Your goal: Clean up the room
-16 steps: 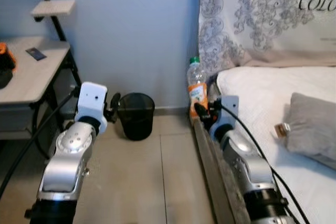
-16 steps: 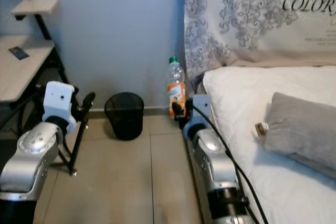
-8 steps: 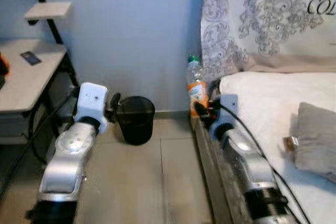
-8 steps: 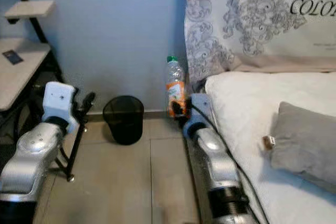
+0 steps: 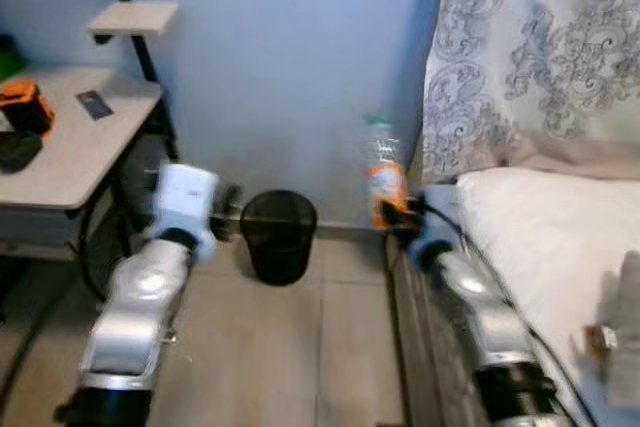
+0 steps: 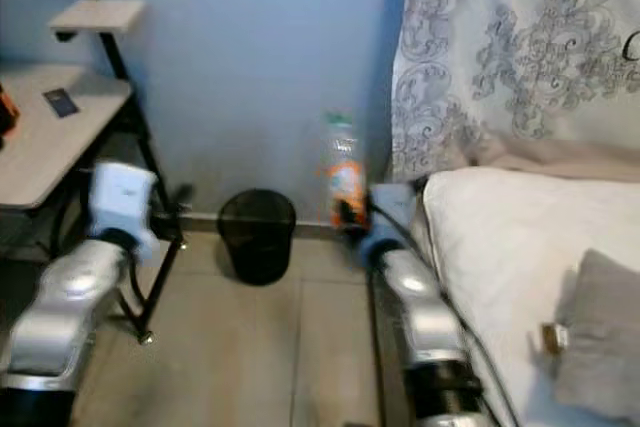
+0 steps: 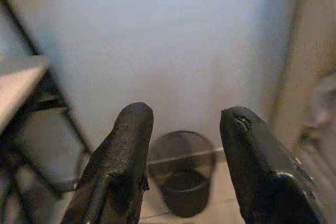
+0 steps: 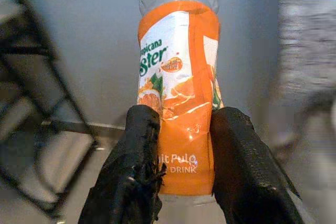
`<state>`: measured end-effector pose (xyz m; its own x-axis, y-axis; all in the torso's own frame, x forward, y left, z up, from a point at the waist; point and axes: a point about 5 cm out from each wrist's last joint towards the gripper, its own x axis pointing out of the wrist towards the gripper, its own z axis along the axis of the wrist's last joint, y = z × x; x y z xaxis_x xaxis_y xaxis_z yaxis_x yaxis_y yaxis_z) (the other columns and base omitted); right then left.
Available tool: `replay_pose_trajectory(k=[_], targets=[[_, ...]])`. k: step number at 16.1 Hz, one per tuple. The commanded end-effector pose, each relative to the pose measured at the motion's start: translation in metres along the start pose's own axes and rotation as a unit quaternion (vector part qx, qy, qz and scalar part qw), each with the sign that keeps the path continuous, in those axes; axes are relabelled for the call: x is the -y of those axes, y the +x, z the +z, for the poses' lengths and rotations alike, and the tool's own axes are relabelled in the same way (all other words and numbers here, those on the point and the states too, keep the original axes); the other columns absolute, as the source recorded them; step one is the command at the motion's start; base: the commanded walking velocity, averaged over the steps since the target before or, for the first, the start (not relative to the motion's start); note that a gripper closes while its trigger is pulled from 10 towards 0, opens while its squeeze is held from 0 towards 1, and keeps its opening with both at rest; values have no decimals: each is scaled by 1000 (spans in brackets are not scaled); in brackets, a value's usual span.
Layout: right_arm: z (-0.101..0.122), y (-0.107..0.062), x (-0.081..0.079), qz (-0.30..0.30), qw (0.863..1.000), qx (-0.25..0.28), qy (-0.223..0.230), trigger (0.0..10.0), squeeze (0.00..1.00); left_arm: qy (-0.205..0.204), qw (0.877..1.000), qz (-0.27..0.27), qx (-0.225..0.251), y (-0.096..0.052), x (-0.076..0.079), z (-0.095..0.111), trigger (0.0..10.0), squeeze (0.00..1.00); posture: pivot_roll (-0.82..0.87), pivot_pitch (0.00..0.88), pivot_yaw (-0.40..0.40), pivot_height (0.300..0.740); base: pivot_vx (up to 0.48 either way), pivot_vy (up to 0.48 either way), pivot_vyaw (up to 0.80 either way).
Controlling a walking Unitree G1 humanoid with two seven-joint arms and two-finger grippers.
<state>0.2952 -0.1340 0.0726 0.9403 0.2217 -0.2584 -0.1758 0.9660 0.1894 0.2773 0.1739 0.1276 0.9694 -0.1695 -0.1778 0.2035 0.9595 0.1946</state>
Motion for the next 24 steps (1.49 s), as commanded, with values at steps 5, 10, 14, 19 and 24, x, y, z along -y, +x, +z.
replay_pose_trajectory(k=[5, 10, 14, 19, 24], targets=[[5, 1, -9, 24, 1000, 13, -6, 10000, 0, 15, 1000, 3, 8, -2, -8, 5, 10000, 0, 9, 0, -25, 740, 325, 0, 320], [2, 3, -11, 13, 1000, 13, 16, 10000, 0, 24, 1000, -10, -2, -3, -10, 3, 10000, 0, 7, 0, 5, 740, 325, 0, 136], [-1, 5, -15, 10, 1000, 13, 23, 10000, 0, 30, 999, -16, -6, -4, -14, 4, 10000, 0, 6, 0, 37, 740, 324, 0, 0], [0, 7, -16, 9, 999, 16, 26, 10000, 0, 28, 999, -17, -6, -3, -16, 4, 10000, 0, 3, 0, 51, 740, 336, 0, 0], [-5, 7, -19, 12, 1000, 10, 28, 10000, 0, 22, 1000, -18, -10, -3, -12, 0, 10000, 0, 13, 0, 38, 740, 337, 0, 0]])
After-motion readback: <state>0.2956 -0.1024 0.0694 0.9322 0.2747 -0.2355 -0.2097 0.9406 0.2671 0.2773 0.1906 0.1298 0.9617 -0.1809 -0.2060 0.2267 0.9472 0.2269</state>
